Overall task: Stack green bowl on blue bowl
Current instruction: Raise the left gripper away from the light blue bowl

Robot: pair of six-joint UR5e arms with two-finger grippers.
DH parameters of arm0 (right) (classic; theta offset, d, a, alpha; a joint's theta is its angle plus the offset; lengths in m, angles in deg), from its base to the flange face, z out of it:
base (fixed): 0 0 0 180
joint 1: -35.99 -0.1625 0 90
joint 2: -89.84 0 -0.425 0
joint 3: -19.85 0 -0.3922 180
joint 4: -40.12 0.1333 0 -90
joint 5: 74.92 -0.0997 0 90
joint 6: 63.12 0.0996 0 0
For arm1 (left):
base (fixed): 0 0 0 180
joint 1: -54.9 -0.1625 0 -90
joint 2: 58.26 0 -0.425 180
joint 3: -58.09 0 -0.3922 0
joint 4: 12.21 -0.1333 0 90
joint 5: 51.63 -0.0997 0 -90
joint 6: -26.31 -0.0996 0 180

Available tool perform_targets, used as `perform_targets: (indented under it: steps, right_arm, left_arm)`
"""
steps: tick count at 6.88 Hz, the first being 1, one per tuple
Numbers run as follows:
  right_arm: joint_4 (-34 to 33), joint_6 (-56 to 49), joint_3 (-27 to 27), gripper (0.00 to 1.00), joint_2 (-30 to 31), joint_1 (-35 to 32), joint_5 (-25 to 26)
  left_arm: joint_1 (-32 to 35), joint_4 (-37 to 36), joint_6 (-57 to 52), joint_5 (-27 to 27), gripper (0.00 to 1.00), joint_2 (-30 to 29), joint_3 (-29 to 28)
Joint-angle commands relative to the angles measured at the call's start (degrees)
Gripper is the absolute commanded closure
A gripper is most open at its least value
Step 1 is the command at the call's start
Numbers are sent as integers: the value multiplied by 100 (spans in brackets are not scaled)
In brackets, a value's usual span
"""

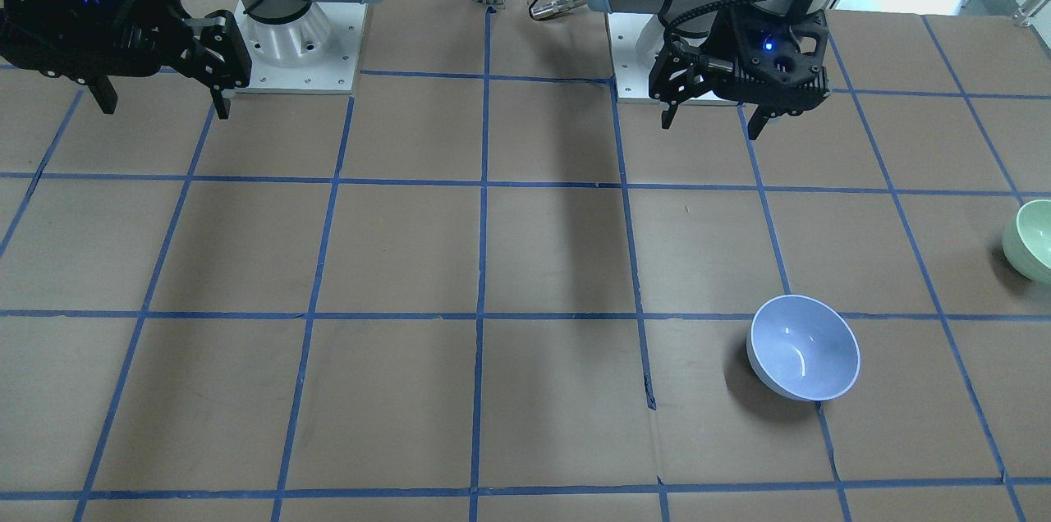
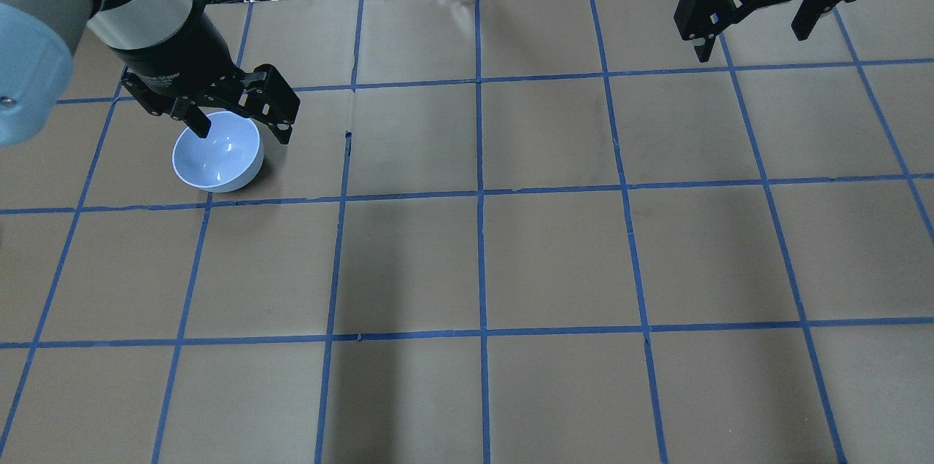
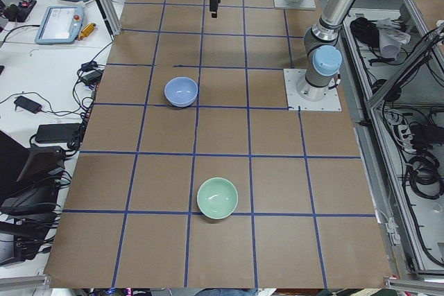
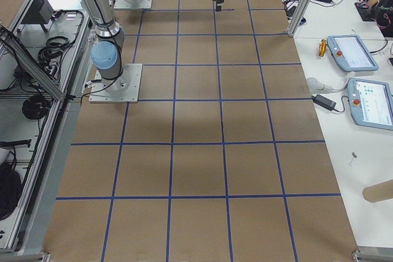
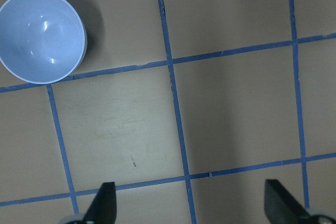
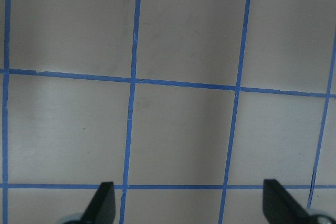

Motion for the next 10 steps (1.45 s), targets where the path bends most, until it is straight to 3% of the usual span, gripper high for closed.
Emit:
perform_targets:
  steps: [1,3,10]
  right_arm:
    - [0,0,0,0,0,0,0]
    - [0,0,0,0,0,0,0]
    - [0,0,0,0,0,0,0]
  left_arm:
    - [7,5,29,-46,0,-29,-41]
    - [-1,22,20,-55,0,-108,-286]
    - [-37,181,205,-29,0,-91,-287]
